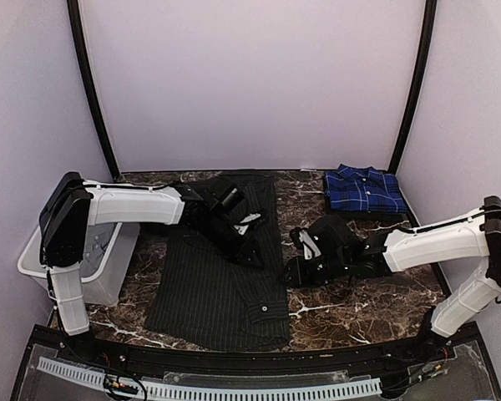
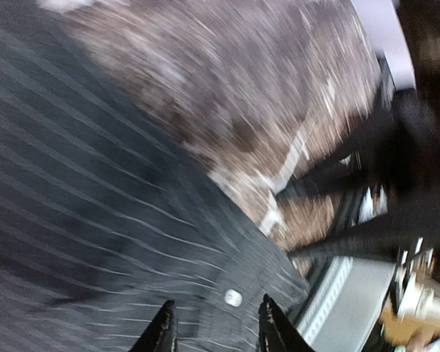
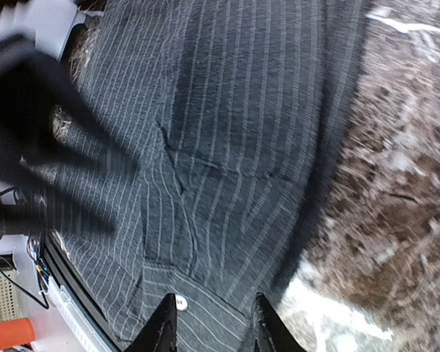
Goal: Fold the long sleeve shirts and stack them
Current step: Fold the sleeve of the 1/3-folded shirt, then move the right arm to the center of the board with the 1/3-folded shirt.
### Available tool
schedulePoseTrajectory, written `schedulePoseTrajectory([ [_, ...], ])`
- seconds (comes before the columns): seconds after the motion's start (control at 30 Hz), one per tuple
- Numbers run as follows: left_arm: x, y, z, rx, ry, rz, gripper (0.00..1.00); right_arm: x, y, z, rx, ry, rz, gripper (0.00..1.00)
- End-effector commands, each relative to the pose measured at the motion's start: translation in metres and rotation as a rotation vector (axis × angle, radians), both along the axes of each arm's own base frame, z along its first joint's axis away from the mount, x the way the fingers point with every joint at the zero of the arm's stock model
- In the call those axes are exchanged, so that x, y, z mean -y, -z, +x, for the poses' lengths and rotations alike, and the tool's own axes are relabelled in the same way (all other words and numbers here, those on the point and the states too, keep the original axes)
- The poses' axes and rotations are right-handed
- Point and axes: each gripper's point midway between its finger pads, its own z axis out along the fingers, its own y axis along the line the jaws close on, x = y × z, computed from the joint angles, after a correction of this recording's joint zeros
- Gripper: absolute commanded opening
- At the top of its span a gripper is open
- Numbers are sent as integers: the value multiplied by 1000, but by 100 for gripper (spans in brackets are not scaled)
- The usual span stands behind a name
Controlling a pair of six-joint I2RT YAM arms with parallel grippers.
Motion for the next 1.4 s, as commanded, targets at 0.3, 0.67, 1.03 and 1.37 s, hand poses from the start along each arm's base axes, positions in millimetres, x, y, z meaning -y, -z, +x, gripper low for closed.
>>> schedulePoseTrajectory([
  [0.3, -51, -36, 192, 268, -484, -42, 28, -92, -25, 90, 76, -67, 179, 24],
  [0.67, -54, -11, 268, 345, -604, -11, 23, -103, 11, 128, 2, -25, 207, 24],
  [1.03, -46, 4, 281, 302, -601, 0, 24, -72, 60, 133, -91, 57, 168, 22],
  [1.37, -46, -45, 283, 329, -595, -8, 25, -20, 77, 144, -116, 156, 105, 22],
])
